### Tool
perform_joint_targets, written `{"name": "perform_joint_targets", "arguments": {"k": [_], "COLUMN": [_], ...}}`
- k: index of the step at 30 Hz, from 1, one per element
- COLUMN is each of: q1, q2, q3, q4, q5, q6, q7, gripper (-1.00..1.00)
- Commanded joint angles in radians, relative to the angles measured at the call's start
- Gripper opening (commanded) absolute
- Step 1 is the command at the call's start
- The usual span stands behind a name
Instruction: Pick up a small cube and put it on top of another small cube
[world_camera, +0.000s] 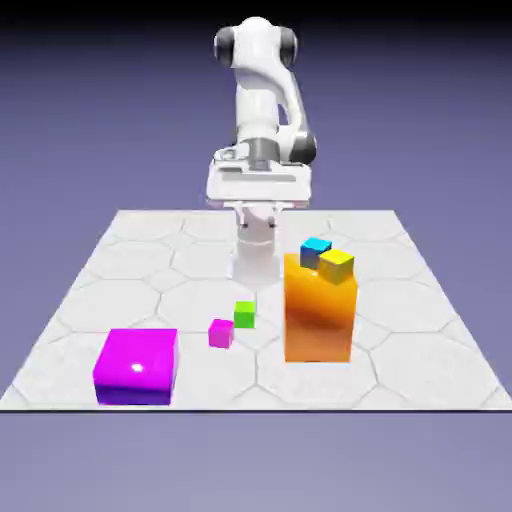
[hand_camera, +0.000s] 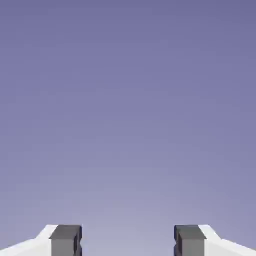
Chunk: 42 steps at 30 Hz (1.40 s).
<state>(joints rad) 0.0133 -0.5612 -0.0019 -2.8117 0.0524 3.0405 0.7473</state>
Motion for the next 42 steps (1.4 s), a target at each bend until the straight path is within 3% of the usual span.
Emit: {"name": "perform_joint_targets", "arguments": {"k": [1, 42], "q1": [0.001, 0.046], "q2": [0.007, 0.307], "q3": [-0.002, -0.065], "q4": [-0.001, -0.058], "q5": [0.044, 1.827], "q6": [0.003, 0.121], "q7": [0.005, 0.219], "gripper": [0.0, 0.0]}}
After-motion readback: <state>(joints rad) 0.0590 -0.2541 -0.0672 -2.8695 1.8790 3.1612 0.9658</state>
